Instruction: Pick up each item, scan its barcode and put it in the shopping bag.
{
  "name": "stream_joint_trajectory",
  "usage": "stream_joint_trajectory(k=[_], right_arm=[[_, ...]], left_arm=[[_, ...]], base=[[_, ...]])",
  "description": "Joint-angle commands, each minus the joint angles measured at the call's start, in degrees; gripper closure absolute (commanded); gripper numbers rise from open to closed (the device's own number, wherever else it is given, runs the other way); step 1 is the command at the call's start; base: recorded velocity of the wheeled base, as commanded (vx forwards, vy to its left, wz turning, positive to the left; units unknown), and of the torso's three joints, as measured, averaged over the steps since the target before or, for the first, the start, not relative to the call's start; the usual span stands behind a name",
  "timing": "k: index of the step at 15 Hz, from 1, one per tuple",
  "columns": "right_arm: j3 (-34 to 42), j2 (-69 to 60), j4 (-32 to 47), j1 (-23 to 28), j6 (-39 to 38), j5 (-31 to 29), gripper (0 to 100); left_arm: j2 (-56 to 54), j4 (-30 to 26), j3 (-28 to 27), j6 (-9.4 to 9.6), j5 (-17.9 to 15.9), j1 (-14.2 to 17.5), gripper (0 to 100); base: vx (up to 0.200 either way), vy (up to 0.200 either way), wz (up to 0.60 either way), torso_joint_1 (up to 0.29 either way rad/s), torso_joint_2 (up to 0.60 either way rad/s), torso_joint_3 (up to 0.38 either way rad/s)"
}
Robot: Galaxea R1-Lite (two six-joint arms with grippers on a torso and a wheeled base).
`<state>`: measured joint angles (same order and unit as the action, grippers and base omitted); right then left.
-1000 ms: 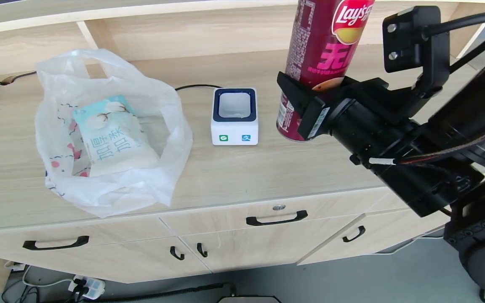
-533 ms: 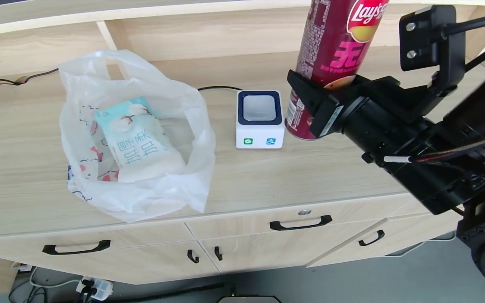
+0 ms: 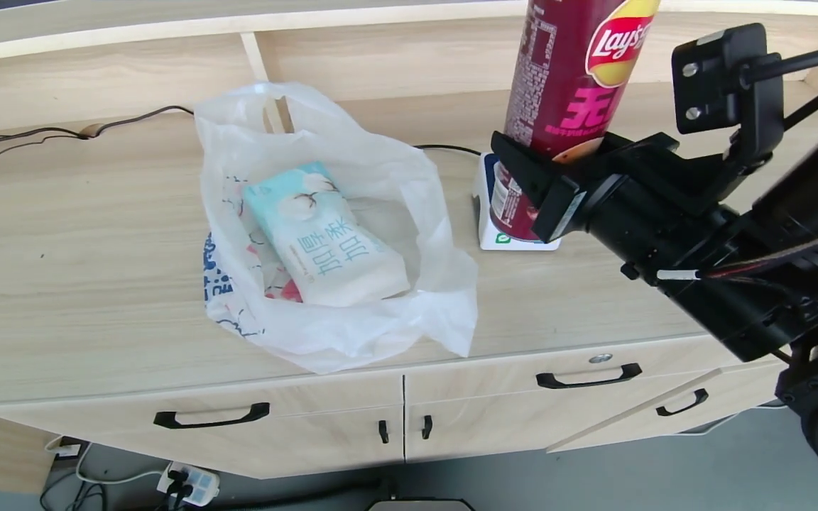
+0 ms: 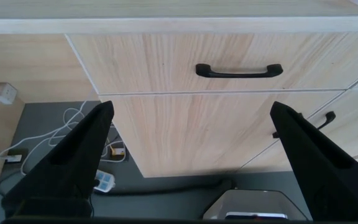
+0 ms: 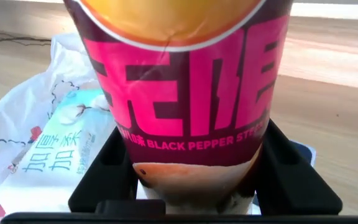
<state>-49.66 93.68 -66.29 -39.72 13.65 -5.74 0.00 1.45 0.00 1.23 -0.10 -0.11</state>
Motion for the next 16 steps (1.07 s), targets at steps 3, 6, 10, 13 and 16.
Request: stream_joint_trajectory(k=[3, 6, 10, 13, 16], right_arm=[[1.59, -2.81, 1.6, 17.13, 17.37, 19.36, 100], [0.62, -1.75, 1.6, 17.22, 25.11, 25.61, 100], [-5.79, 2.12, 1.52, 15.63, 34.77, 34.92, 100], [-10.1, 5.54, -1.03, 17.22, 36.44, 41.07, 100], [-10.19, 8.18, -1.82, 17.3, 41.28, 46.61, 100]], left_arm=[[0.09, 0.04, 0.0, 0.0, 0.01, 0.02, 0], [0.0, 0.04, 0.0, 0.09, 0.01, 0.02, 0], [0.09, 0.22, 0.0, 0.0, 0.01, 0.02, 0], [0.09, 0.13, 0.0, 1.93, 0.01, 0.02, 0], [0.09, 0.13, 0.0, 3.25, 0.01, 0.02, 0]], base=[[0.0, 0.0, 0.0, 0.0, 0.0, 0.0], [0.0, 0.0, 0.0, 0.0, 0.0, 0.0], [0.0, 0.0, 0.0, 0.0, 0.0, 0.0], [0.0, 0.0, 0.0, 0.0, 0.0, 0.0], [0.0, 0.0, 0.0, 0.0, 0.0, 0.0]])
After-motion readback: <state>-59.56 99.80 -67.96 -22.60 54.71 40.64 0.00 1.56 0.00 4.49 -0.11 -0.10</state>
